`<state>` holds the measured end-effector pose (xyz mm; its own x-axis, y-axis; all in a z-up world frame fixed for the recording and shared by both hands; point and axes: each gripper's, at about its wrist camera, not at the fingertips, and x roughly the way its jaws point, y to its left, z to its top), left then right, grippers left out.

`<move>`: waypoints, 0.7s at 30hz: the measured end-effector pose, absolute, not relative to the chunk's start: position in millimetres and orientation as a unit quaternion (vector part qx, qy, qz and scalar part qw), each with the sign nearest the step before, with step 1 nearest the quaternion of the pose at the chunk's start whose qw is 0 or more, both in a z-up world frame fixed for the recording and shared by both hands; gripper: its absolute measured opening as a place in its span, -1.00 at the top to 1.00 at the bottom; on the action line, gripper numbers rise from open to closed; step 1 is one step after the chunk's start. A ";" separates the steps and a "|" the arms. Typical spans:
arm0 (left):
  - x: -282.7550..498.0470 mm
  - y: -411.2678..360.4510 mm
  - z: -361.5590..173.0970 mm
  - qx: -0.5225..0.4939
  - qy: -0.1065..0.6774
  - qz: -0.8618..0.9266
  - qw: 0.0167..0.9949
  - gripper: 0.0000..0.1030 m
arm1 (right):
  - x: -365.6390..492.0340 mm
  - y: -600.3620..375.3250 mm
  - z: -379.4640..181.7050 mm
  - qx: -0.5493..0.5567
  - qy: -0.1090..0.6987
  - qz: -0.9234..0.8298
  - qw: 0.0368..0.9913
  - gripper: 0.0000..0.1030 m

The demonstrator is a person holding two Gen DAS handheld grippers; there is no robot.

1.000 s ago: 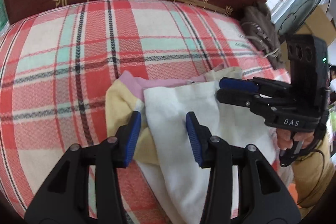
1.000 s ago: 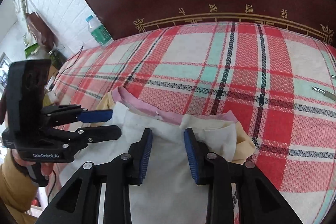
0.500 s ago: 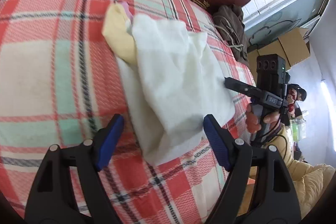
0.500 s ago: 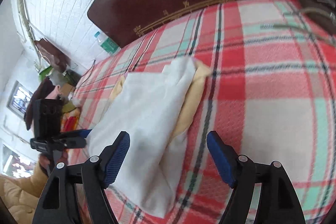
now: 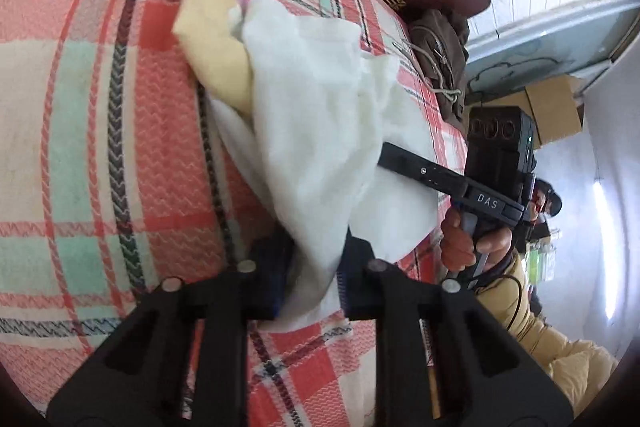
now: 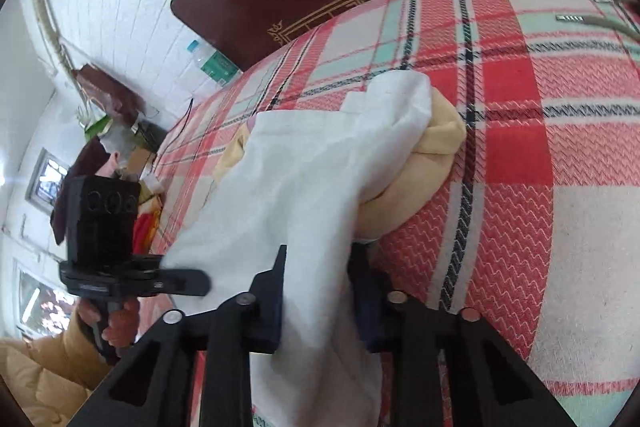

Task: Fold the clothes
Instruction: 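Grasp the folded shirt with both tools and lift it off the bed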

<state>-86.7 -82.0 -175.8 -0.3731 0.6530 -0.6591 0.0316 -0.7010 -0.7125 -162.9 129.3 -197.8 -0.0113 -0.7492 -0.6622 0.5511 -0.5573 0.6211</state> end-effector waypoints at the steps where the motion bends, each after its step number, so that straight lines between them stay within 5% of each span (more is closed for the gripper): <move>1: -86.6 -82.2 -174.4 -0.520 -0.331 0.761 0.204 0.65 | -163.2 130.2 -197.9 0.534 -0.102 -0.702 0.460 0.69; 11: -88.1 -112.3 -105.8 -0.483 -0.357 0.769 0.220 0.79 | -153.0 128.9 -149.7 0.521 -0.212 -0.673 0.479 0.78; 21: -33.6 -223.1 40.5 -0.396 -0.302 0.852 0.160 0.79 | -115.4 15.9 -29.2 0.439 -0.225 -0.650 0.578 0.78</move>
<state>-33.6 -223.1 40.5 -0.6347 0.5127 -0.5782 -0.0343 -0.7662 -0.6417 -115.4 15.9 -29.2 0.0532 -0.9489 -0.3111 0.5541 -0.2311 0.7998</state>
